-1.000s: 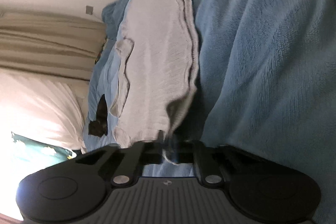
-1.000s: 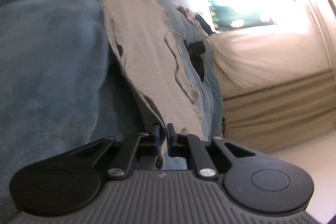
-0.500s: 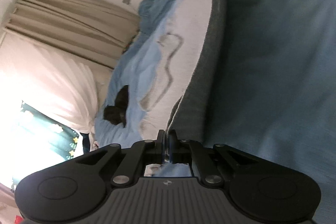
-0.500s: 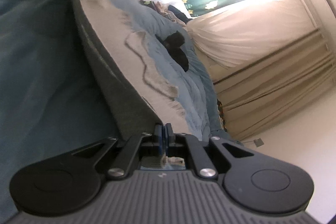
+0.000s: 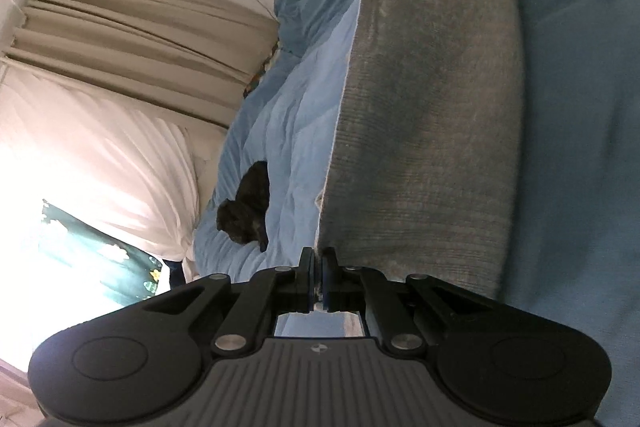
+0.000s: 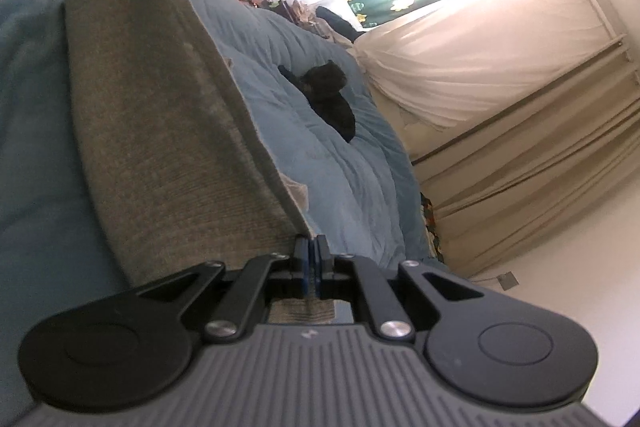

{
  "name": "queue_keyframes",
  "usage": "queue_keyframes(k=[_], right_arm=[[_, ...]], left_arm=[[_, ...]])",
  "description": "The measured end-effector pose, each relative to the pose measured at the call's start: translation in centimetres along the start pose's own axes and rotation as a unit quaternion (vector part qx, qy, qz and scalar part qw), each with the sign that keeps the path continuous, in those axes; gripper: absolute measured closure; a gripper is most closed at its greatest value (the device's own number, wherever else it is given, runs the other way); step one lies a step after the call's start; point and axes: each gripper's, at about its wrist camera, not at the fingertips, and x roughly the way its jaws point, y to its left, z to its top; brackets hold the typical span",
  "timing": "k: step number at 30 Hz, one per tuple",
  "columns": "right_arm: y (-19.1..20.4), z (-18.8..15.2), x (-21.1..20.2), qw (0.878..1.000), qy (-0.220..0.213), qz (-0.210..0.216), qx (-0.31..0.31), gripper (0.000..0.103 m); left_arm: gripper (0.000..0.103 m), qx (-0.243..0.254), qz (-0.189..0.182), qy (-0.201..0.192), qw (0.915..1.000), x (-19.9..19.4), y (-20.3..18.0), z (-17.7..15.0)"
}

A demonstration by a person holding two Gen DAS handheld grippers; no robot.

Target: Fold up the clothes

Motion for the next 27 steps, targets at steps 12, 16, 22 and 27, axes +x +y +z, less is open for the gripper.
queue_keyframes(k=[12,16,22,27], right_arm=[[-3.2,-0.3,14.5,0.998,0.028,0.059,0.024,0.101],[-2.8,-1.0,16.6,0.994,0.05,0.084,0.039,0.098],[-5.1,-2.1,15.2,0.977,0.078,0.159,0.123,0.069],[-8.4,-2.1,14.7,0.963,0.097,0.187,0.166,0.063]], left_arm=[[0.099,-0.027,-0.057,0.054,0.9966,10.3,1.8,0.1],[0.092,-0.056,-0.093,0.088,0.9901,12.8,1.4,-0.5],[0.062,-0.169,-0.148,0.134,0.9653,14.4,4.4,-1.8],[0.058,-0.269,-0.144,0.149,0.9406,15.3,8.6,-2.9]])
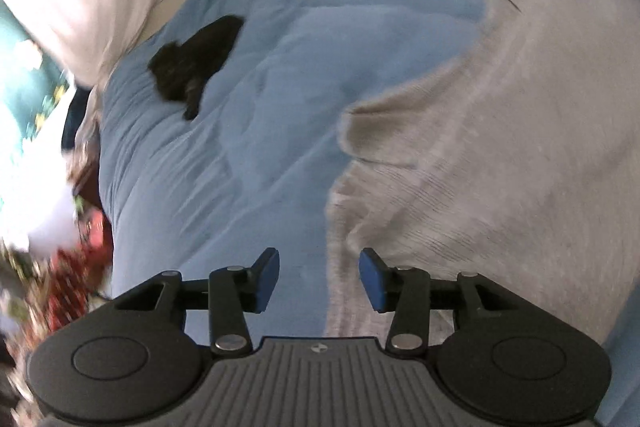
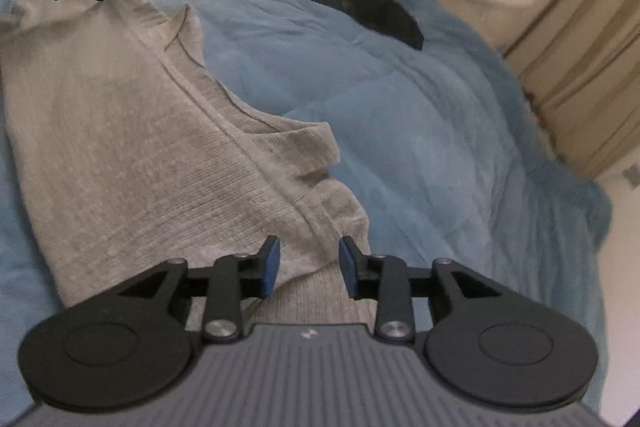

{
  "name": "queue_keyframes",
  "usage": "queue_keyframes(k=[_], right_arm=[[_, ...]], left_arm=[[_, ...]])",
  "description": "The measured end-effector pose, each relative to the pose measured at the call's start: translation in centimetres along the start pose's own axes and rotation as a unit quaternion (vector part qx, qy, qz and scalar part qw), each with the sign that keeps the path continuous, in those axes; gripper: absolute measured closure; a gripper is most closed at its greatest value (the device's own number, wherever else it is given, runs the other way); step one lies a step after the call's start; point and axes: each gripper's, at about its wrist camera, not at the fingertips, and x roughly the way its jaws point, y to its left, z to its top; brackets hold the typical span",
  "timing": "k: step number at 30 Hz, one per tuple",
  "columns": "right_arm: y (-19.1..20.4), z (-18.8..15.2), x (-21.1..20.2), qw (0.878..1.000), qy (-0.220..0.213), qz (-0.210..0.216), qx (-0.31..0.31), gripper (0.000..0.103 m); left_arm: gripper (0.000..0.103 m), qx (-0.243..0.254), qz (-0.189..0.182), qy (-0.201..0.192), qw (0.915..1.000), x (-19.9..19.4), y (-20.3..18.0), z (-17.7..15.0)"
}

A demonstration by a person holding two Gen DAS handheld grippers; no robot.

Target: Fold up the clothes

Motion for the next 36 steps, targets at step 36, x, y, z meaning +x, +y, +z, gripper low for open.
queue_keyframes(k=[36], right_arm=[[7.5,-10.4,-7.5,0.96,-0.055,-0.022,0.272,0.1]], left_arm=[[0.099,-0.127,-0.092,-0.047,0.9865,-5.7,-7.9,-7.8]])
